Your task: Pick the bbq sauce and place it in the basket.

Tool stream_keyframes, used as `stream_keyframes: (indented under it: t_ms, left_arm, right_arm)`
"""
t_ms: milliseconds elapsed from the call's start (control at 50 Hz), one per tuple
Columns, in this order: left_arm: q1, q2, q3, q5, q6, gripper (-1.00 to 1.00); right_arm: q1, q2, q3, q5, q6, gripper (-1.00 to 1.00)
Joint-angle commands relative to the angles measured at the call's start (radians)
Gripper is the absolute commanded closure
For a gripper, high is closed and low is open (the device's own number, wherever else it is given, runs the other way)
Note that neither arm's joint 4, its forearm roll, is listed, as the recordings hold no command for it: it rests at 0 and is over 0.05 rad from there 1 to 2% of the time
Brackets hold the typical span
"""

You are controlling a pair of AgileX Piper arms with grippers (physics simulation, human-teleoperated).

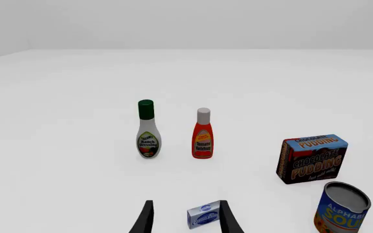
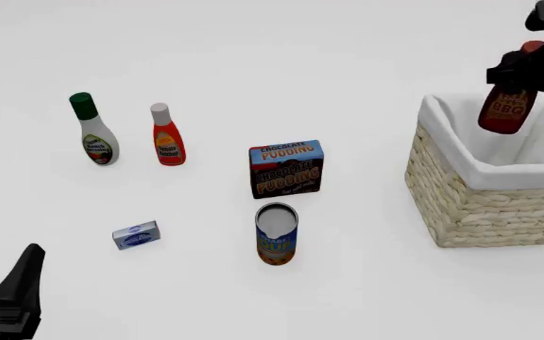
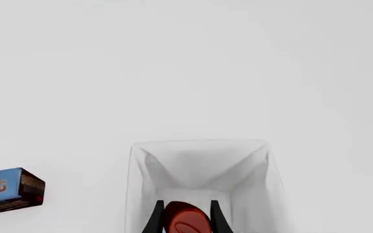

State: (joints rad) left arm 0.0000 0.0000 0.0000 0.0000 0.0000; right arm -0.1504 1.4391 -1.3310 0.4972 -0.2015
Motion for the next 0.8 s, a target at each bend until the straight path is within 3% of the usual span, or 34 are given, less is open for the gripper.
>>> stream_keyframes:
  t_ms: [20,800]
  left_arm:
    - [0.000,0.000,0.000,0.000,0.000,-1.00]
    - [0.000,0.000,0.000,0.000,0.000,-1.00]
  right_arm:
    - [-0.009,0.019,0.031,-0.038,0.023,1.00]
    - [-0.063,0.135,0.113,-0.165,0.031,1.00]
